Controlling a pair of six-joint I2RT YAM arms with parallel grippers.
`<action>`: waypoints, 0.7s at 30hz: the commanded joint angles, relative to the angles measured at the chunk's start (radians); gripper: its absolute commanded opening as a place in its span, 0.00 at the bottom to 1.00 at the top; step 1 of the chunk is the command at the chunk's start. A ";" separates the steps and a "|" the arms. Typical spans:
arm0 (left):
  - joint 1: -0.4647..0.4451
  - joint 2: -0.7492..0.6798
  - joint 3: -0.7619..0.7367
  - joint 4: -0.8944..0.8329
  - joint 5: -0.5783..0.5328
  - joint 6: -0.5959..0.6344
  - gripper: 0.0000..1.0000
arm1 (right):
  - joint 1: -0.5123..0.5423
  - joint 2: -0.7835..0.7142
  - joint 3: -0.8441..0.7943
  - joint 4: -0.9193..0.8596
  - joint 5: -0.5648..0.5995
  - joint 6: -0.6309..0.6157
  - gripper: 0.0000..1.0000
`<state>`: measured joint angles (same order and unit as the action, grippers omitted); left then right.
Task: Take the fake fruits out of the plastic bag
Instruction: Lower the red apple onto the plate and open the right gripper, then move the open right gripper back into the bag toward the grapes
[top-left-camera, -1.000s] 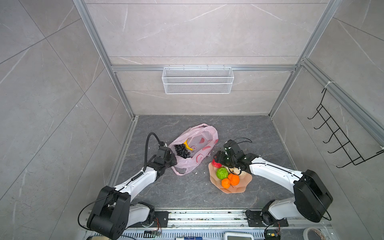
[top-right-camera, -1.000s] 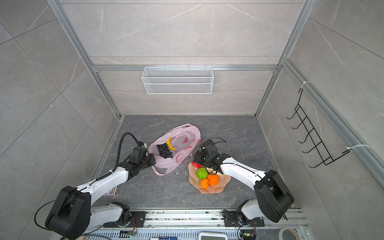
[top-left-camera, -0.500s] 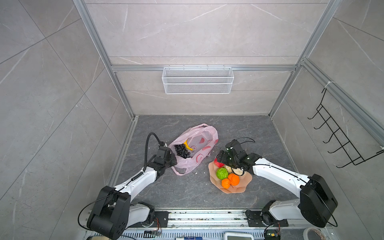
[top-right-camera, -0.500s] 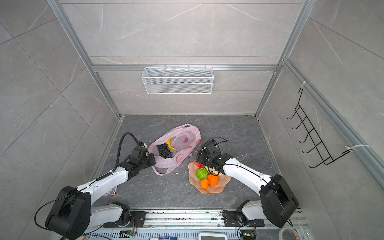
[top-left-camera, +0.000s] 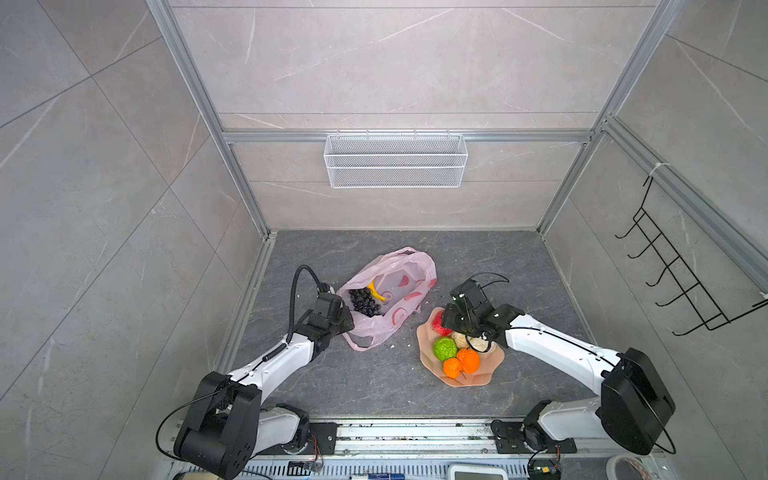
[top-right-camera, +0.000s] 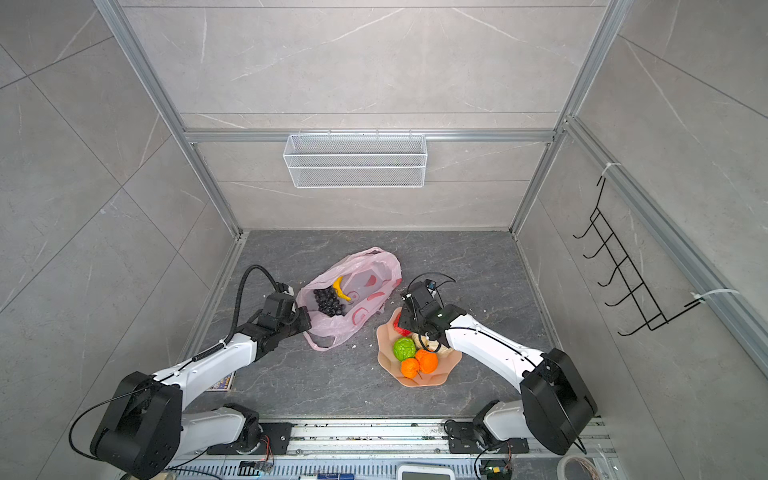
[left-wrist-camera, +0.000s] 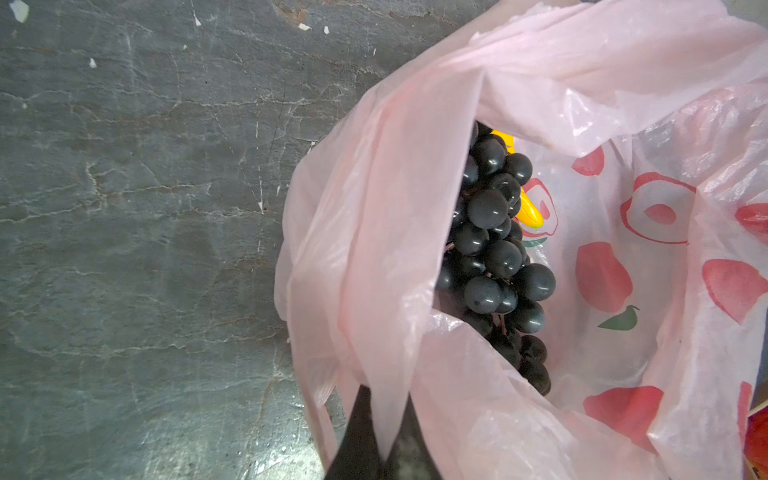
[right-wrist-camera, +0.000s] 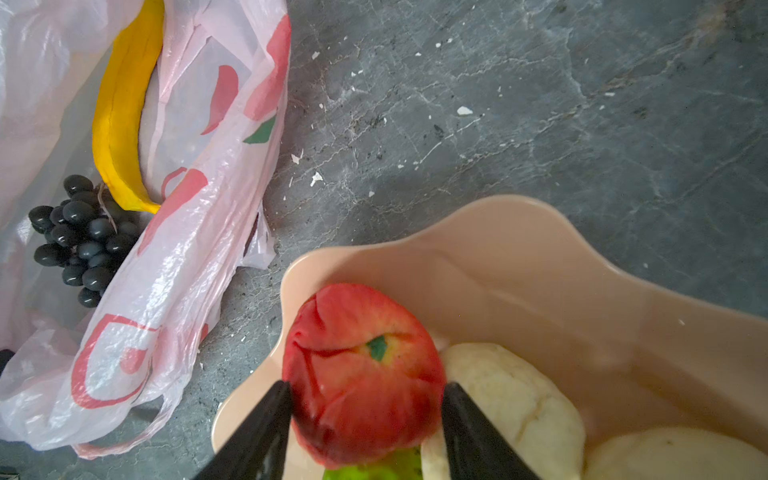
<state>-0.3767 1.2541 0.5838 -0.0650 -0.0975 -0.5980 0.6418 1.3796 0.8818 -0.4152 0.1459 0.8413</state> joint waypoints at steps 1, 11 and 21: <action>0.005 0.017 0.008 0.026 0.013 0.007 0.03 | 0.010 -0.007 0.016 -0.034 0.012 -0.008 0.60; 0.005 0.021 0.013 0.028 0.019 0.009 0.03 | 0.017 -0.037 0.077 -0.081 0.059 -0.041 0.67; -0.004 0.004 0.016 0.020 0.036 0.003 0.03 | 0.128 0.112 0.269 0.021 0.002 -0.096 0.66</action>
<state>-0.3771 1.2789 0.5838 -0.0589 -0.0772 -0.5980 0.7502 1.4158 1.0931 -0.4465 0.1791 0.7822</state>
